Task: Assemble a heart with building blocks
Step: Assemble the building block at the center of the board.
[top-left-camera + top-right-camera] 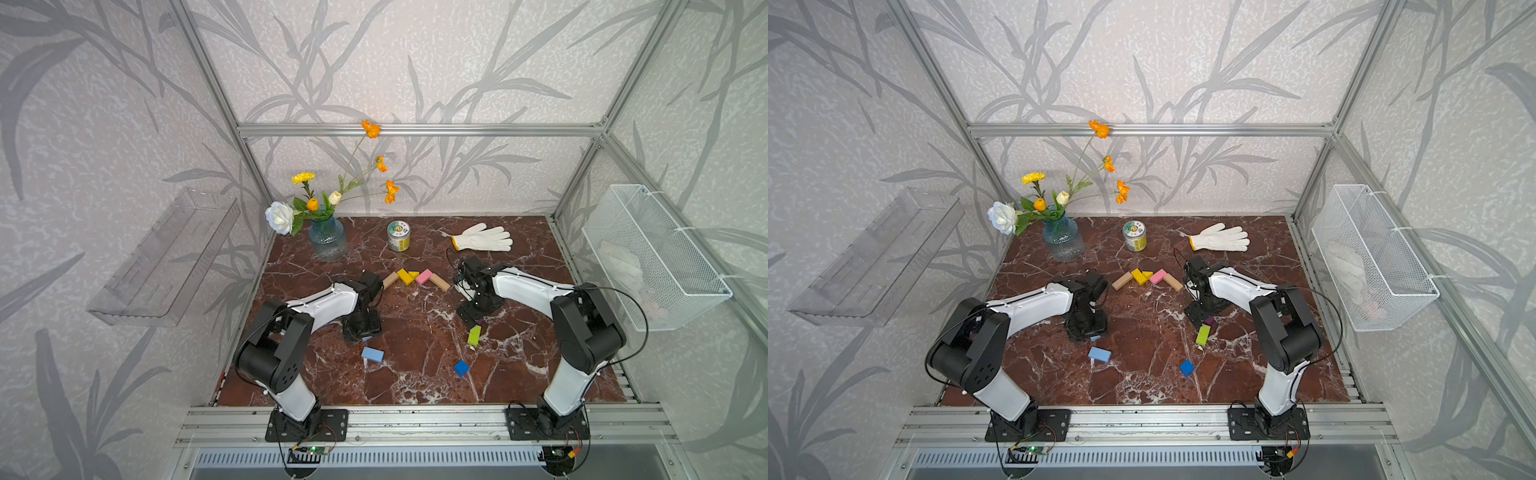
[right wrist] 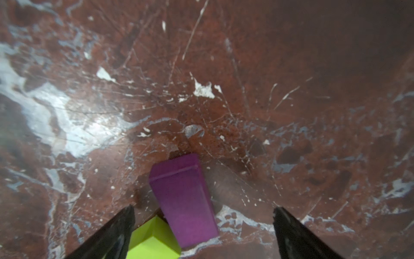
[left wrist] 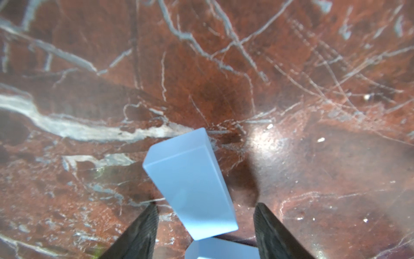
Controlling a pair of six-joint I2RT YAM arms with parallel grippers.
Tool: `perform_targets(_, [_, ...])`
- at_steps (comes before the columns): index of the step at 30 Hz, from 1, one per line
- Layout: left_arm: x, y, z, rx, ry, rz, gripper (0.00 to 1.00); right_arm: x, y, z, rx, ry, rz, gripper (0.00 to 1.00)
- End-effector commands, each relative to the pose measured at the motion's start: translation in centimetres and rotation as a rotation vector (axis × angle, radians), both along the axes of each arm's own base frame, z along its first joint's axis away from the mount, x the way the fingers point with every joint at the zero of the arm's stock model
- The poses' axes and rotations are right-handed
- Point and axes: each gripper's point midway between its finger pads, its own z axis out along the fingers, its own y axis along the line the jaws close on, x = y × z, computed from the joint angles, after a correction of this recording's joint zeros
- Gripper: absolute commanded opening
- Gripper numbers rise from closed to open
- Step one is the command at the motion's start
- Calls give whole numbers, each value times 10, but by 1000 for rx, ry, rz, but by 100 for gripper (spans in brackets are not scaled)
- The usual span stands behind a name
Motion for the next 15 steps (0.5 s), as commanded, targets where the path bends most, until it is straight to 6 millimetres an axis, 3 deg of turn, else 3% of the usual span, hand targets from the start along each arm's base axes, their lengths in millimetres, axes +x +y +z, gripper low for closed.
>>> perform_targets(1, [3, 6, -14, 40, 13, 1, 67, -6, -4, -9, -7, 44, -35, 95])
perform_targets(4, [5, 7, -19, 50, 17, 3, 65, -9, -5, -11, -7, 56, -37, 92])
perform_targets(9, [7, 4, -30, 53, 45, -3, 60, -12, -6, -13, -15, 78, -34, 73])
perform_targets(15, [3, 4, -44, 57, 81, -9, 50, -14, -6, -17, -14, 93, -51, 58])
